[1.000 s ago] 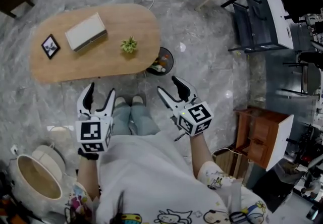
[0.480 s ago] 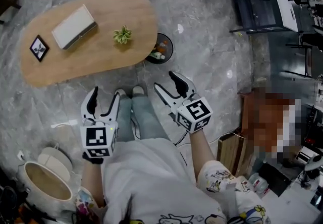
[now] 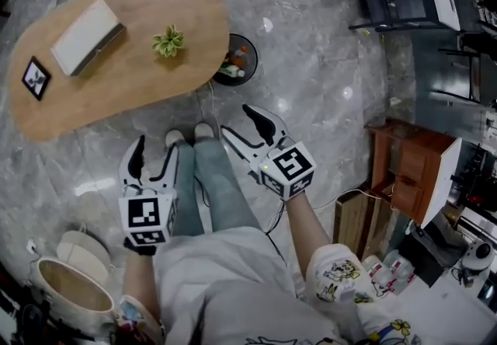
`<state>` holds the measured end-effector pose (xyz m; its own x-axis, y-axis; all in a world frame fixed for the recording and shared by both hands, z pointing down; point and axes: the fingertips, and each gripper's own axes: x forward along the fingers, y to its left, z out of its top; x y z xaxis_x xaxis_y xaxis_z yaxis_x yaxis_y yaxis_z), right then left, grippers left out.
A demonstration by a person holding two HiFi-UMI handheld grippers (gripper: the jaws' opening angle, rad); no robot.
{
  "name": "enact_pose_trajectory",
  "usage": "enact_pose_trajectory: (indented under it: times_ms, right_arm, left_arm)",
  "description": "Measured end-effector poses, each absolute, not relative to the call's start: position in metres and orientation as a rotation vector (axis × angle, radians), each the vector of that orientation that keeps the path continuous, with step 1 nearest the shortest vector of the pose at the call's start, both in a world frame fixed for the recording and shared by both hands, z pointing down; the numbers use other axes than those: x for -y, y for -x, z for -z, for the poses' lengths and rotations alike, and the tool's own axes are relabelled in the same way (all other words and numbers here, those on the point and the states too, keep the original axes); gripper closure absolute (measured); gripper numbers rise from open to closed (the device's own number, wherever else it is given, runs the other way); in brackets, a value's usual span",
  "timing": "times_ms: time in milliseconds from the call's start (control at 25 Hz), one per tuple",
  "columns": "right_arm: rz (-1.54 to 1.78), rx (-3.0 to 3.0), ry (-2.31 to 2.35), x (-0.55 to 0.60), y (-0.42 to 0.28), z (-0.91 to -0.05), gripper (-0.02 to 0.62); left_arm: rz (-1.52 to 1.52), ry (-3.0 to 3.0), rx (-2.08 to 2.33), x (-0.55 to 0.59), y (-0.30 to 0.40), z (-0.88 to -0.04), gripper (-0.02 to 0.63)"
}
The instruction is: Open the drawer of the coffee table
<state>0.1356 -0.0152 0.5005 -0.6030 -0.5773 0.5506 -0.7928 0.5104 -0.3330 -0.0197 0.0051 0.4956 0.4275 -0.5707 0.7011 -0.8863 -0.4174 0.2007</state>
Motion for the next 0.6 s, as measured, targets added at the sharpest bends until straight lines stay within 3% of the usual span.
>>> enact_pose_trajectory:
  times_ms: [600]
  right_arm:
    - [-0.722,2.36,-0.894,0.039,-0.121,-0.617,0.361]
  left_arm:
    - [-0.8,-2.061,1.153,-0.001,0.002,-0.594,0.35]
